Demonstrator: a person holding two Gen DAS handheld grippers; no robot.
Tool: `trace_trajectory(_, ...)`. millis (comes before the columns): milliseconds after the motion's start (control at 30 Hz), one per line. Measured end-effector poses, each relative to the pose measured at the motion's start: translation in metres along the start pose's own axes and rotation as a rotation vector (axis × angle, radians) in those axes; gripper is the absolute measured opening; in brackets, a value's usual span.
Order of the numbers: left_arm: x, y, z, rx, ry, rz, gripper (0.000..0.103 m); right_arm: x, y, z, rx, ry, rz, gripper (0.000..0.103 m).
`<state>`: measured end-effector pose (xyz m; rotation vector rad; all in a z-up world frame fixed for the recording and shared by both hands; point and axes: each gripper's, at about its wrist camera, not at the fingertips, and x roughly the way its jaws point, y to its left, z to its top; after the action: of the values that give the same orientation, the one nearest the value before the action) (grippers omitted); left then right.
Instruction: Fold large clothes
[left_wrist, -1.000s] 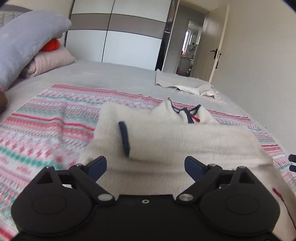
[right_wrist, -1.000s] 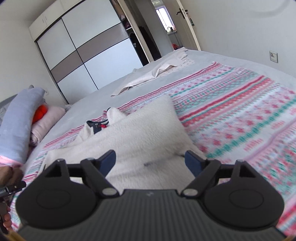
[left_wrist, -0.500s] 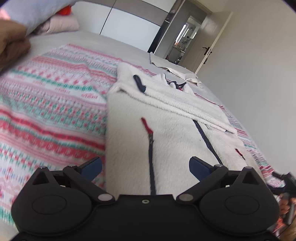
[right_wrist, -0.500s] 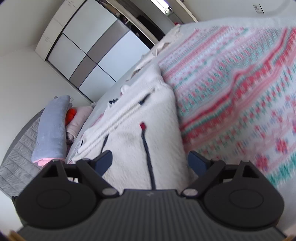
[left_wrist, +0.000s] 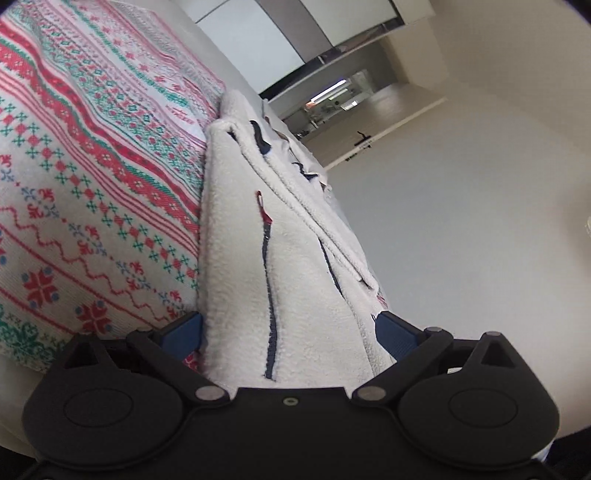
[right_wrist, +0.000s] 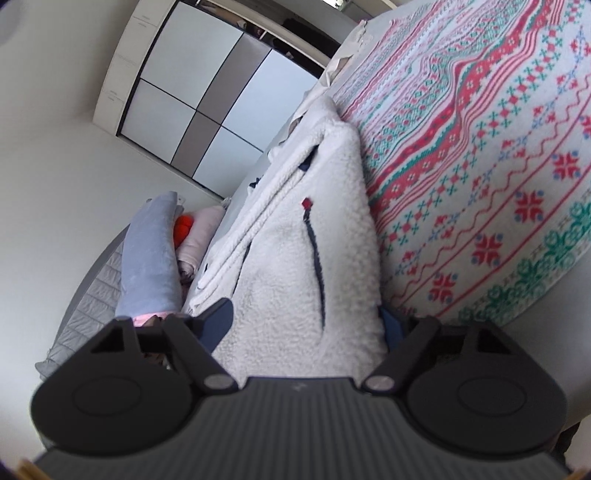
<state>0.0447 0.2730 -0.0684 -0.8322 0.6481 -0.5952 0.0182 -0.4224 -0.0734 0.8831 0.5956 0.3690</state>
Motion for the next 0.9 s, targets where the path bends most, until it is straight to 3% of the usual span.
trace_trajectory(33,0.001,-0.002,-0.002,0.007,0.009,-0.006,0.099,0.003,0.000,-0.002,0.006,0.014,0.005,0.071)
trace_trajectory(100,0.002,-0.004,-0.007,0.002,0.035,-0.024,0.098,0.006,0.000,-0.004,0.014,0.036,-0.003,0.054)
trace_trajectory(233,0.008,-0.003,-0.021,-0.030,0.110,-0.050,0.082,0.007,0.001,-0.012,-0.002,0.076,-0.011,0.040)
trace_trajectory(367,0.010,-0.011,-0.028,-0.012,0.124,-0.025,0.073,0.008,0.008,-0.019,-0.036,0.101,-0.035,0.029)
trace_trajectory(467,0.016,-0.016,-0.029,-0.001,0.159,0.010,0.057,0.009,0.021,-0.023,-0.111,0.111,-0.079,0.016)
trace_trajectory(600,0.020,-0.020,-0.031,0.002,0.172,0.038,0.022,0.004,0.042,-0.029,-0.226,0.087,-0.133,0.011)
trace_trajectory(667,0.018,-0.021,-0.029,0.007,0.150,0.036,0.018,-0.002,0.053,-0.028,-0.255,0.054,-0.109,0.010)
trace_trajectory(900,0.015,-0.060,-0.002,0.065,0.017,-0.094,0.013,-0.009,0.104,-0.001,-0.348,-0.087,-0.016,0.009)
